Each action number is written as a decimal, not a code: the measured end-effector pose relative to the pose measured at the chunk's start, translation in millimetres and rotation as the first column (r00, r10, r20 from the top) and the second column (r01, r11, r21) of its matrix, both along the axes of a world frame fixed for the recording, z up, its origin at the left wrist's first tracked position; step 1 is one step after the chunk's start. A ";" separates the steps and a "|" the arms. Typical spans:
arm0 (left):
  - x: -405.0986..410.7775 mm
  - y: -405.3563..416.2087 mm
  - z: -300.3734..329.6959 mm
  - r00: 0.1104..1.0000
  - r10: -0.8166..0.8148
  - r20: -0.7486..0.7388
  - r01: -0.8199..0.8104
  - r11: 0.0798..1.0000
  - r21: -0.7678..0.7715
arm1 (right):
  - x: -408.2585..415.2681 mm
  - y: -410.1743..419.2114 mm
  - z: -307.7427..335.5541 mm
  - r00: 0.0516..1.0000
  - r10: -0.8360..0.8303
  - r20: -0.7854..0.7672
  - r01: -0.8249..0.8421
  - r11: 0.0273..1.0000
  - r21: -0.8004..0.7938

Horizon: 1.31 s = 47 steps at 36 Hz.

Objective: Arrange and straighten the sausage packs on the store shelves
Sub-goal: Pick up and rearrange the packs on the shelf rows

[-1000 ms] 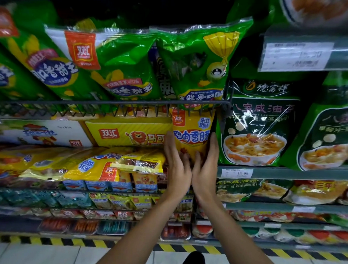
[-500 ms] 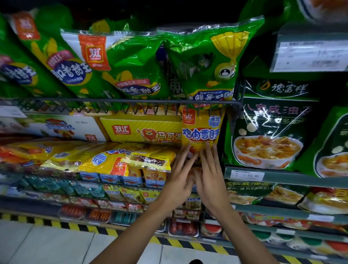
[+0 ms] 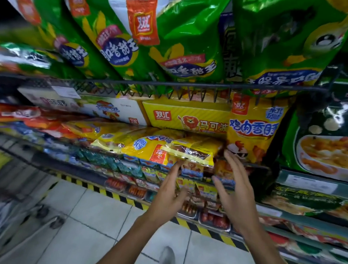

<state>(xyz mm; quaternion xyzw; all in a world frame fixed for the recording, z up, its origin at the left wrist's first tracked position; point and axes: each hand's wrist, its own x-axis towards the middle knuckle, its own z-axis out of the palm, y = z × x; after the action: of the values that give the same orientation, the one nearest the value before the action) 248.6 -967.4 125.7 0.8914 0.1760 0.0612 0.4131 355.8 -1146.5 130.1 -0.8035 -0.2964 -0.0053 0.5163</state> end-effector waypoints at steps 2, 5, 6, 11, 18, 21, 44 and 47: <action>3.8 6.5 0.4 1.000 0.007 -0.026 -0.008 0.999 -0.035 | 2.5 8.6 4.1 1.000 -0.011 0.002 0.011 1.000 -0.001; 9.0 17.2 -5.7 0.997 -0.008 -0.074 0.002 0.996 -0.084 | 7.7 22.5 11.4 0.999 -0.042 0.002 0.042 0.998 -0.037; 10.5 21.3 -7.3 0.996 -0.025 -0.085 0.017 0.995 -0.095 | 8.8 27.7 13.1 0.999 -0.051 -0.020 0.050 0.998 -0.043; 15.8 41.6 -10.8 0.986 -0.147 -0.082 0.134 0.981 -0.139 | 8.9 50.4 13.9 0.985 -0.164 -0.059 0.159 0.984 -0.082; 18.6 54.4 0.6 0.971 -0.225 -0.084 0.208 0.961 -0.180 | 0.4 60.4 36.8 0.956 -0.280 -0.086 0.271 0.957 -0.106; 21.5 51.3 3.5 0.969 -0.245 -0.042 0.230 0.948 -0.219 | 8.6 62.2 50.5 0.911 -0.375 -0.170 0.345 0.921 -0.181; 47.8 13.4 53.1 0.895 -0.208 0.395 0.285 0.947 -0.149 | 5.6 47.6 80.3 0.907 -0.419 -0.039 0.418 0.887 0.196; 40.9 11.1 60.3 0.810 -0.300 0.504 0.323 0.945 0.043 | -19.0 43.1 88.7 0.876 -0.470 -0.107 0.478 0.816 0.327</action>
<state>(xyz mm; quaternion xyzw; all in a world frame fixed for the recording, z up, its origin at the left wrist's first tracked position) 289.5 -956.3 186.0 0.8514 -0.0853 0.2197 0.4686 336.7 -1103.4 218.7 -0.7493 -0.0761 -0.1766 0.6337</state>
